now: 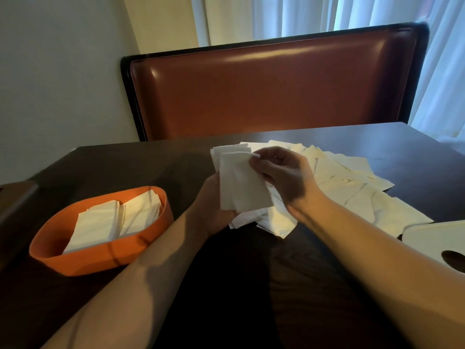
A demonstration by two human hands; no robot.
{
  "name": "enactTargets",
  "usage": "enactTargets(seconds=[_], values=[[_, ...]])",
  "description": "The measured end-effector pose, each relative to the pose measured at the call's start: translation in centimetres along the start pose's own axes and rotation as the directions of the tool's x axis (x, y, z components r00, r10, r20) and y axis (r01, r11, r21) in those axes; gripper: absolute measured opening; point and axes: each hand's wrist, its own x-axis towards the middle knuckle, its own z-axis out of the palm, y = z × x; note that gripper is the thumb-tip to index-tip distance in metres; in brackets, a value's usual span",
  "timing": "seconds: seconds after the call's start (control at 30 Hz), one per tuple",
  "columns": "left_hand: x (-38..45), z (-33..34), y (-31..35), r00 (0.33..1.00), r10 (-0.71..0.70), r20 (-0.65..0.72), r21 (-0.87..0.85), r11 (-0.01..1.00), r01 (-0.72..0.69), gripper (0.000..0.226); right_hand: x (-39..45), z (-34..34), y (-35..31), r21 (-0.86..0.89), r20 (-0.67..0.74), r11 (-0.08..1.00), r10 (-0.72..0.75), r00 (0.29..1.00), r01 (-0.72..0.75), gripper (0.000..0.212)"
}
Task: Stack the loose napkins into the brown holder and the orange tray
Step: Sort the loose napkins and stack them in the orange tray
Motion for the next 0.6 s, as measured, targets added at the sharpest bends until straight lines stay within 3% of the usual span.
enactTargets(seconds=[0.07,0.1,0.13,0.2,0.27,0.5,0.6], values=[[-0.2,0.0,-0.2,0.994,-0.016,0.106,-0.015,1.0,0.018,0.012,-0.1,0.2,0.6,-0.059,-0.052,0.998,-0.038,0.998,0.035,0.009],[-0.2,0.0,-0.2,0.997,-0.022,0.078,-0.014,1.0,0.023,0.016,0.0,0.2,0.8,-0.07,-0.069,0.996,-0.059,0.996,0.055,0.009],[0.2,-0.3,-0.3,0.999,-0.032,0.042,-0.026,0.999,0.033,0.024,0.0,0.3,0.8,-0.075,-0.085,0.995,-0.077,0.993,0.071,0.009],[0.2,-0.2,-0.2,0.993,-0.085,0.087,-0.112,0.989,0.095,0.047,0.1,0.2,0.7,-0.09,-0.105,0.991,-0.107,0.989,0.098,0.008],[0.5,-0.3,-0.2,0.987,-0.115,0.112,-0.09,0.988,0.126,0.06,0.1,0.1,0.6,-0.102,-0.113,0.989,-0.121,0.986,0.11,0.007],[0.7,-0.8,-0.4,0.96,-0.164,0.228,-0.113,0.975,0.193,0.079,0.3,-0.2,0.9,-0.15,-0.11,0.983,-0.119,0.987,0.102,0.006],[0.9,-1.1,-0.6,0.965,-0.142,0.22,-0.122,0.977,0.172,0.07,0.5,-0.4,1.1,-0.231,-0.104,0.966,-0.146,0.984,0.119,0.01]])
